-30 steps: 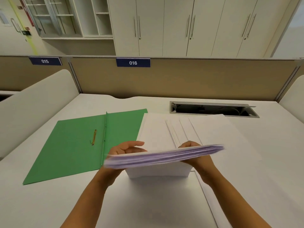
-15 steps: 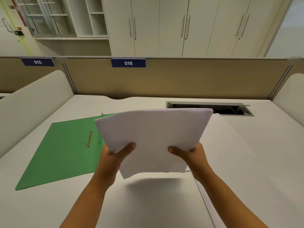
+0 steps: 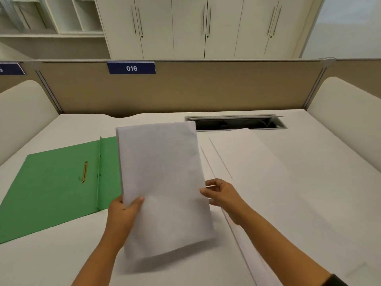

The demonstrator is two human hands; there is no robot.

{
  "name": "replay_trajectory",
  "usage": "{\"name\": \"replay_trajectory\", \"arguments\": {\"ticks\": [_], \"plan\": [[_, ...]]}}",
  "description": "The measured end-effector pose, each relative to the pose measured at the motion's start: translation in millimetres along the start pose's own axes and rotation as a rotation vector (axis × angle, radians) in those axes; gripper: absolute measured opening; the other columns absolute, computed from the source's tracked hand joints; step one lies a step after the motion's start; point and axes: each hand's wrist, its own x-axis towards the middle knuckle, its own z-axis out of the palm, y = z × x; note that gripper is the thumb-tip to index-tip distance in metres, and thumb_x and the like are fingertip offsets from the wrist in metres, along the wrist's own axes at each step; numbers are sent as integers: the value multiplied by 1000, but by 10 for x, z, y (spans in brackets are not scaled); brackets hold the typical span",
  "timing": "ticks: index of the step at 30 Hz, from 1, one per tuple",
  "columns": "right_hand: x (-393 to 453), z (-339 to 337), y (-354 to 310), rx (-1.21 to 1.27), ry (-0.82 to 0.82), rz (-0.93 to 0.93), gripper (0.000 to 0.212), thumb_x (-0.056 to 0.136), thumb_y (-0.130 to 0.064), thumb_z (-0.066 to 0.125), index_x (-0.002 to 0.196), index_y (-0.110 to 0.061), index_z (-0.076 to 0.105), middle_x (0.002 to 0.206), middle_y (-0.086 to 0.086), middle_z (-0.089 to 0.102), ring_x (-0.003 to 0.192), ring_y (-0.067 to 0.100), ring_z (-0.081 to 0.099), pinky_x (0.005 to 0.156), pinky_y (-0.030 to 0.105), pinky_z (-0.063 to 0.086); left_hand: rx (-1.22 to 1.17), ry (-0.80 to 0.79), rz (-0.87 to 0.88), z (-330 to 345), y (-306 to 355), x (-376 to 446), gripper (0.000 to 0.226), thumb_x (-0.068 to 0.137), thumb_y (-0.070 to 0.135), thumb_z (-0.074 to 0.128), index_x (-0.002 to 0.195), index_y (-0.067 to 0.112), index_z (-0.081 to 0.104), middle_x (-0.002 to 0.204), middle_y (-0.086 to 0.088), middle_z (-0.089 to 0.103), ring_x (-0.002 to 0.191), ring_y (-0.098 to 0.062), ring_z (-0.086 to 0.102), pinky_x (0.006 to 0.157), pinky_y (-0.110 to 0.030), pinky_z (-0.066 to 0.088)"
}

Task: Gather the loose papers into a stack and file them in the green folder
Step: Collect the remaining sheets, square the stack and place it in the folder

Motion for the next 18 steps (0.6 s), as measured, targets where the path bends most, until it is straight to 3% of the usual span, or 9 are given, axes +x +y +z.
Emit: {"name": "replay_trajectory", "arguments": {"ticks": [4,6,8,12,16,18], "plan": [[-69,-964,164,-547,391,37,38,81,-26,69,115,-13,60,111,5,63,103,19,57,86,28,43,34,13,-135,-86,-193,-30,41,83,7,63,123,1,52,109,-14,59,95,-32,56,87,-41,45],[-144,-1486,287,-802,529,195,48,81,-31,68,123,-13,56,123,12,58,116,29,51,92,35,43,59,12,-206,-99,-266,-94,44,83,8,63,124,-1,51,109,-17,59,96,-36,56,88,-44,46],[-230,-1883,420,-934,549,402,59,80,-37,68,130,-14,49,129,16,52,122,35,45,95,40,42,67,10,-256,-80,-321,-159,44,83,7,62,124,-3,51,108,-19,59,95,-38,57,87,-46,47],[-356,-2215,654,-953,473,563,81,74,-40,73,139,-11,36,135,19,44,127,38,40,102,40,35,88,30,-318,1,-358,-260,43,82,6,62,123,-4,51,108,-22,60,92,-39,57,86,-47,47],[-363,-2263,701,-799,468,507,88,71,-27,78,143,-9,29,140,21,38,125,38,43,98,41,39,106,51,-334,112,-341,-325,42,83,6,62,122,-5,51,105,-21,60,91,-39,58,85,-46,47],[-338,-2299,713,-774,450,464,83,70,-23,79,139,-9,35,135,18,47,120,34,50,92,37,42,110,61,-330,188,-331,-358,41,83,5,61,122,-5,51,105,-21,59,90,-38,56,84,-44,46]]}}
